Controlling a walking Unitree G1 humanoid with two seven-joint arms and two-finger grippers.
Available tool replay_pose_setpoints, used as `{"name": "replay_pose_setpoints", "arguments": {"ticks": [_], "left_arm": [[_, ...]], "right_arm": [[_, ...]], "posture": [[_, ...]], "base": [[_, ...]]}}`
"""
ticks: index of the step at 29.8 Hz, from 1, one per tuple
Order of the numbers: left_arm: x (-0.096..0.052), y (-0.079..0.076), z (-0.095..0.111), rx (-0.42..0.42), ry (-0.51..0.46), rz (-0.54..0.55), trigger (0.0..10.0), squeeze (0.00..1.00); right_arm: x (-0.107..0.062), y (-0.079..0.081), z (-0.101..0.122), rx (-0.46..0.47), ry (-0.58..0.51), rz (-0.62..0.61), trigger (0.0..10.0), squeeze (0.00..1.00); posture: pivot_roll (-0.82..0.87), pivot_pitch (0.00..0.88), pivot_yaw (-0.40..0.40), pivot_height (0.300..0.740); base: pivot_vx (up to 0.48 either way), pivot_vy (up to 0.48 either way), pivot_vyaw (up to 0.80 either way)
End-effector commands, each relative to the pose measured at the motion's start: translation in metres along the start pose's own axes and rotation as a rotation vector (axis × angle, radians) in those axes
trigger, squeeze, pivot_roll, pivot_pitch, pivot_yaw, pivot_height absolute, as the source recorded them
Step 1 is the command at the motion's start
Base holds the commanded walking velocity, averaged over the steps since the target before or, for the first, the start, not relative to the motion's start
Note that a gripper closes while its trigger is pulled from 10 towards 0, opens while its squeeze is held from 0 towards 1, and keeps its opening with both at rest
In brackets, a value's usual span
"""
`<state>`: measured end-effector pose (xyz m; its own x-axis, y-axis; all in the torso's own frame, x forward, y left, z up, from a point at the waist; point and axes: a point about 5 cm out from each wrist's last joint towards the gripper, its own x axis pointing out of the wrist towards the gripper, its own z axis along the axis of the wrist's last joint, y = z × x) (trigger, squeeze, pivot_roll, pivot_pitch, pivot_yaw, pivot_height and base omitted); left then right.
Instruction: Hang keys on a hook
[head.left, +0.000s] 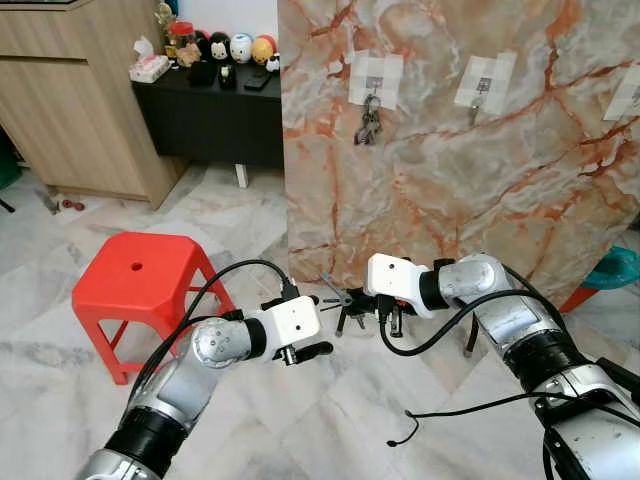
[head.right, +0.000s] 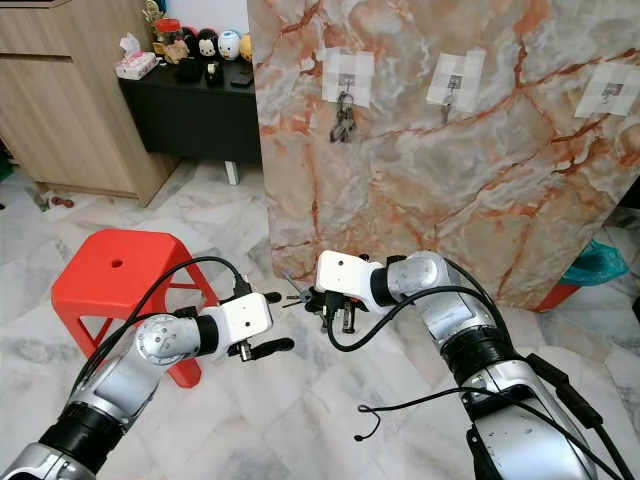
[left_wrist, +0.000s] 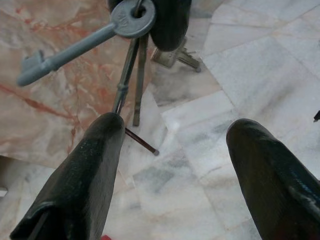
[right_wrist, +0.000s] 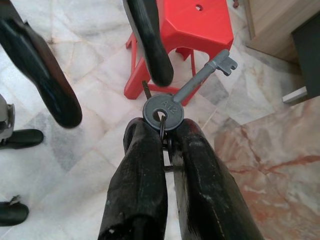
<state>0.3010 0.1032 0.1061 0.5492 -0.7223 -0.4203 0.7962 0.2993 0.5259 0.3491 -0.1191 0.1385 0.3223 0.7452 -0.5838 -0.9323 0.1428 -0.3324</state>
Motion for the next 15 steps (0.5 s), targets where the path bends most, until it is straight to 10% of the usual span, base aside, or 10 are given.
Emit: {"name": "replay_pose_setpoints", "arguments": {"ticks": [1, 12, 13, 14, 15], "left_arm": [[0.003, 0.003, 0.005, 0.018, -0.002, 0.006, 10.0, 0.0], [0.013, 0.004, 0.005, 0.047, 0.044, 0.057, 10.0, 0.0], [0.013, 0.004, 0.005, 0.046, 0.05, 0.056, 9.3, 0.0], [0.014, 0.005, 0.003, 0.046, 0.065, 0.062, 0.4, 0.0], [0.014, 0.005, 0.003, 0.046, 0.065, 0.062, 0.4, 0.0]], "right_arm": [[-0.001, -0.004, 0.008, -0.012, -0.019, -0.003, 10.0, 0.0], [0.0, 0.001, 0.005, -0.013, -0.01, 0.028, 10.0, 0.0], [0.0, 0.001, 0.006, -0.012, -0.01, 0.029, 10.0, 0.0], [0.0, 0.001, 0.006, -0.012, -0.009, 0.029, 10.0, 0.0], [0.0, 0.001, 0.006, -0.012, -0.009, 0.029, 10.0, 0.0]], "posture": [[0.0, 0.0, -0.074, 0.74], [-0.01, 0.0, -0.076, 0.74], [-0.01, 0.0, -0.076, 0.74], [-0.01, 0.0, -0.076, 0.74], [-0.01, 0.0, -0.076, 0.74]], "base": [[0.0, 0.0, 0.0], [0.0, 0.0, 0.0], [0.0, 0.0, 0.0], [0.0, 0.0, 0.0], [0.0, 0.0, 0.0]]}}
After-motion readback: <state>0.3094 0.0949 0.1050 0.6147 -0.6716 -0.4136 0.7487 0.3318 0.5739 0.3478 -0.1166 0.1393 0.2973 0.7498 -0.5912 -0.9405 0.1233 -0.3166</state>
